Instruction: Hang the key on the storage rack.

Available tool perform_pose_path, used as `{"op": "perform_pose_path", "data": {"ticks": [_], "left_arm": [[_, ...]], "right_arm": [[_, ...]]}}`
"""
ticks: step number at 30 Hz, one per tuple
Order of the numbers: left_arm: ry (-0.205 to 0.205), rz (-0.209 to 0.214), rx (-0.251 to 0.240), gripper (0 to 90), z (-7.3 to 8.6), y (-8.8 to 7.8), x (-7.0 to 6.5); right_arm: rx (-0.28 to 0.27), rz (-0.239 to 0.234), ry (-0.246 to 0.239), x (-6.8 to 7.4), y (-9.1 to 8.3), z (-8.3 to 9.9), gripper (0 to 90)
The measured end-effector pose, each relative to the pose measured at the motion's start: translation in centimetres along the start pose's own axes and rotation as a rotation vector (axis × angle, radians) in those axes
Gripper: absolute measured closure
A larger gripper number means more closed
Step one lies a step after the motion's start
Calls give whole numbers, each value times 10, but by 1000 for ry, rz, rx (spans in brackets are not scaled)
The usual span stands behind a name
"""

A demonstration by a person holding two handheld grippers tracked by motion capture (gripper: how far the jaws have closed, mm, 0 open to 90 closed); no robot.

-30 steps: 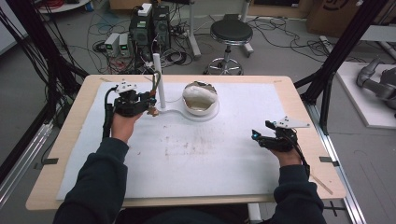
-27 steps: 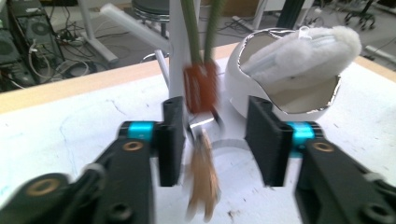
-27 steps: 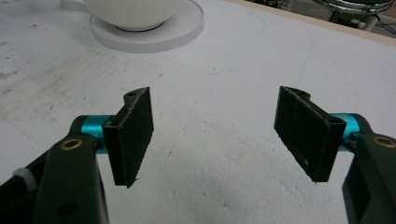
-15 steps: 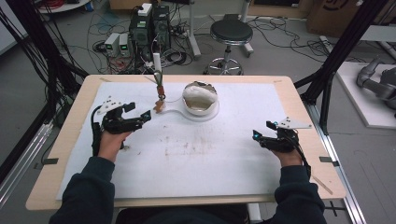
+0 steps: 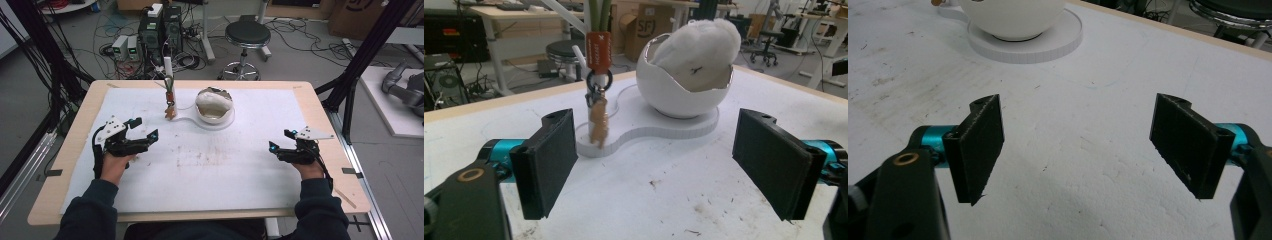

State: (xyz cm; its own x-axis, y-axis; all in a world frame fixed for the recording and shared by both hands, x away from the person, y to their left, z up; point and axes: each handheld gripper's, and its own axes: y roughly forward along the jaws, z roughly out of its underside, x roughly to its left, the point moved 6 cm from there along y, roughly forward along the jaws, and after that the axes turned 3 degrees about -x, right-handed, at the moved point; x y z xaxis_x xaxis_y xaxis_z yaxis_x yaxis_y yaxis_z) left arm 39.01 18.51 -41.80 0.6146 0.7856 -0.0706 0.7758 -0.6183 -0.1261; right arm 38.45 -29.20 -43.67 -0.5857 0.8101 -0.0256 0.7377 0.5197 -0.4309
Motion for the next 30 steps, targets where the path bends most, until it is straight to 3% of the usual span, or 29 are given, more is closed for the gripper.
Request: {"op": "perform_pose_path", "data": {"ticks": [7,30], "left_arm": [[10,-6,-6,184,5,-6,0],[-52,-41,0,184,13,-10,8]], "right_arm": [[2,16,-7,-1,-1,0,221],[11,31,-12,0,2,0,221]]}}
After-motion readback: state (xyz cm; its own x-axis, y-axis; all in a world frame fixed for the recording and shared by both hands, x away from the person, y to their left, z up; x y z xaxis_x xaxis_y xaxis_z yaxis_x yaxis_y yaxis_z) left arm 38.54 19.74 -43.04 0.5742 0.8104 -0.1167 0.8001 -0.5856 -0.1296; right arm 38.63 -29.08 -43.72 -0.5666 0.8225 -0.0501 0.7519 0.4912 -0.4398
